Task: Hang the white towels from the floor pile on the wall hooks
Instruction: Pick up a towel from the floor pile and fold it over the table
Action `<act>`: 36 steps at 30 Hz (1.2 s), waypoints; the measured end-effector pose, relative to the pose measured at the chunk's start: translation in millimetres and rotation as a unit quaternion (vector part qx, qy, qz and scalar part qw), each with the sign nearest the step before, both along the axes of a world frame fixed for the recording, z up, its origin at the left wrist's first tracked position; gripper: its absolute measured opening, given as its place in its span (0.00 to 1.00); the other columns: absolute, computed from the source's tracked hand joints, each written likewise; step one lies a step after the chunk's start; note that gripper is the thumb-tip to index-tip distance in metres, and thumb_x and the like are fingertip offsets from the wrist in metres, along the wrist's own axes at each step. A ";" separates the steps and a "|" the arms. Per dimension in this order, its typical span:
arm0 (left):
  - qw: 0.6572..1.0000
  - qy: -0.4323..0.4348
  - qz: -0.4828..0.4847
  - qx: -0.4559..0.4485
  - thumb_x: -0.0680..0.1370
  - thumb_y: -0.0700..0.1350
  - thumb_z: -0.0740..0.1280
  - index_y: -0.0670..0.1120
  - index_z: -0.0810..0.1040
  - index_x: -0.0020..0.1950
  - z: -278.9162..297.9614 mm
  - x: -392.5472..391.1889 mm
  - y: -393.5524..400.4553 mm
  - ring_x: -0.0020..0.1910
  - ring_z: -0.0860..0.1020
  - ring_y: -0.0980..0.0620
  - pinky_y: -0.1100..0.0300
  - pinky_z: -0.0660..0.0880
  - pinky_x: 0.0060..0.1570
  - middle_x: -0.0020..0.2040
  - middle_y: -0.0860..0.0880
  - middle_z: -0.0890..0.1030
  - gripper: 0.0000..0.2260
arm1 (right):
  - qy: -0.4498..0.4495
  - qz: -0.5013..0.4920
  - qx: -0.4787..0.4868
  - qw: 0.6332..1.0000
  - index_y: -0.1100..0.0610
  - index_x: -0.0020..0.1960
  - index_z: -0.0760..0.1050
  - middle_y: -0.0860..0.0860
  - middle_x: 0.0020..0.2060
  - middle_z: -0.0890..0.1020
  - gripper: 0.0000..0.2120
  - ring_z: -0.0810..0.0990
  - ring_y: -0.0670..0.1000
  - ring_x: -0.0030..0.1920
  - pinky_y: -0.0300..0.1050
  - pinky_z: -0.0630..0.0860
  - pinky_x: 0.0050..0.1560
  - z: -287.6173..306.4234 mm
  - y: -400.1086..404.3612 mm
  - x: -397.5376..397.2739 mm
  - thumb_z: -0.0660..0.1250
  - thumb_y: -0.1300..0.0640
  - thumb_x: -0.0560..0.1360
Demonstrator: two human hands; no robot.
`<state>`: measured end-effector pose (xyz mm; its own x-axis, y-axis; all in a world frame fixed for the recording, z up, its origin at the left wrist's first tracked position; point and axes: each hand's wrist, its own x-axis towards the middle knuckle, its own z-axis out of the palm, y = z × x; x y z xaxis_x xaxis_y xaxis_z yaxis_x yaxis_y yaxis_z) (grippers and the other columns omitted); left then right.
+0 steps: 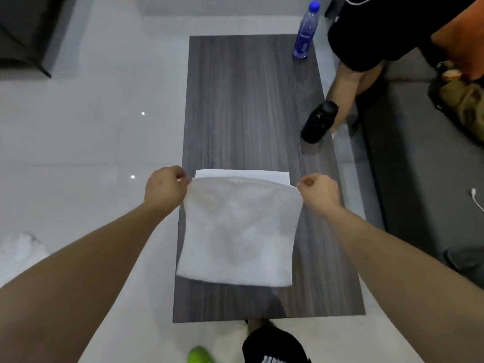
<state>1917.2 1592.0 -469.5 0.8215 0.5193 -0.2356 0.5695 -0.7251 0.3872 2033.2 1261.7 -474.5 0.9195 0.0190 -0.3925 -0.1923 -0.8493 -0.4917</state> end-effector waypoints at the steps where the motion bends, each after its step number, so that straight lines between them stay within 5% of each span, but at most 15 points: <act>1: 1.000 0.003 0.010 -0.007 0.78 0.49 0.67 0.47 0.82 0.51 -8.7 1.8 -0.2 0.48 0.79 0.46 0.58 0.69 0.45 0.47 0.48 0.82 0.08 | 0.006 -0.013 0.001 1.000 0.58 0.54 0.82 0.55 0.49 0.84 0.10 0.80 0.57 0.53 0.41 0.71 0.46 -9.2 -0.1 5.4 0.67 0.55 0.76; 7: 0.984 0.164 0.024 -0.068 0.78 0.49 0.67 0.43 0.81 0.53 -80.1 -52.4 -19.1 0.48 0.78 0.44 0.58 0.69 0.45 0.50 0.44 0.82 0.11 | 0.156 -0.041 -0.023 0.987 0.59 0.56 0.82 0.57 0.52 0.84 0.12 0.81 0.59 0.56 0.46 0.74 0.57 -88.9 -24.5 -34.1 0.70 0.55 0.75; 11: 0.951 0.272 0.086 -0.122 0.78 0.51 0.67 0.40 0.75 0.64 -124.3 -108.3 -38.8 0.57 0.76 0.42 0.55 0.72 0.54 0.59 0.40 0.79 0.20 | 0.287 -0.089 -0.026 0.953 0.58 0.49 0.81 0.58 0.49 0.84 0.08 0.82 0.58 0.50 0.50 0.78 0.54 -138.2 -43.5 -98.5 0.72 0.55 0.73; 14: 0.928 0.306 0.147 -0.154 0.77 0.50 0.68 0.38 0.70 0.68 -146.9 -139.3 -49.8 0.60 0.75 0.39 0.52 0.72 0.59 0.61 0.38 0.76 0.24 | 0.320 -0.113 -0.042 0.940 0.57 0.55 0.81 0.55 0.52 0.84 0.14 0.81 0.56 0.51 0.47 0.77 0.53 -163.1 -52.0 -141.9 0.73 0.53 0.72; 18: 0.914 0.316 0.192 -0.169 0.75 0.47 0.69 0.39 0.68 0.70 -163.8 -161.0 -57.6 0.60 0.74 0.38 0.50 0.73 0.59 0.62 0.37 0.75 0.25 | 0.346 -0.152 0.025 0.925 0.56 0.51 0.80 0.52 0.47 0.84 0.10 0.81 0.52 0.45 0.48 0.79 0.49 -176.8 -49.3 -173.3 0.74 0.55 0.71; 21: 0.899 0.309 0.240 -0.198 0.75 0.45 0.69 0.40 0.68 0.70 -170.6 -164.4 -57.1 0.56 0.76 0.39 0.48 0.78 0.53 0.61 0.39 0.75 0.25 | 0.341 -0.136 0.044 0.929 0.55 0.50 0.80 0.49 0.44 0.83 0.08 0.80 0.48 0.42 0.39 0.75 0.41 -175.8 -42.7 -180.3 0.74 0.57 0.71; 27: 0.819 0.307 0.368 -0.317 0.77 0.42 0.69 0.39 0.74 0.59 -177.5 -168.9 -50.9 0.46 0.77 0.44 0.46 0.80 0.49 0.51 0.39 0.78 0.13 | 0.344 -0.125 0.009 0.931 0.56 0.42 0.80 0.48 0.37 0.82 0.03 0.79 0.44 0.35 0.36 0.71 0.28 -169.0 -50.9 -186.0 0.73 0.58 0.73; 32: 0.863 0.220 0.352 -0.289 0.76 0.41 0.70 0.37 0.77 0.46 -161.0 -186.1 -45.8 0.43 0.82 0.40 0.45 0.81 0.48 0.46 0.37 0.81 0.08 | 0.296 -0.106 -0.010 0.949 0.56 0.30 0.74 0.49 0.29 0.77 0.15 0.76 0.50 0.32 0.39 0.68 0.32 -151.9 -55.3 -195.9 0.72 0.54 0.73; 36: 0.868 0.142 0.372 -0.295 0.75 0.42 0.72 0.38 0.76 0.43 -112.6 -200.4 -29.6 0.38 0.79 0.47 0.47 0.81 0.50 0.41 0.43 0.78 0.09 | 0.219 -0.097 0.021 0.971 0.58 0.32 0.75 0.50 0.28 0.77 0.14 0.76 0.51 0.32 0.39 0.68 0.32 -106.2 -40.3 -203.3 0.70 0.54 0.74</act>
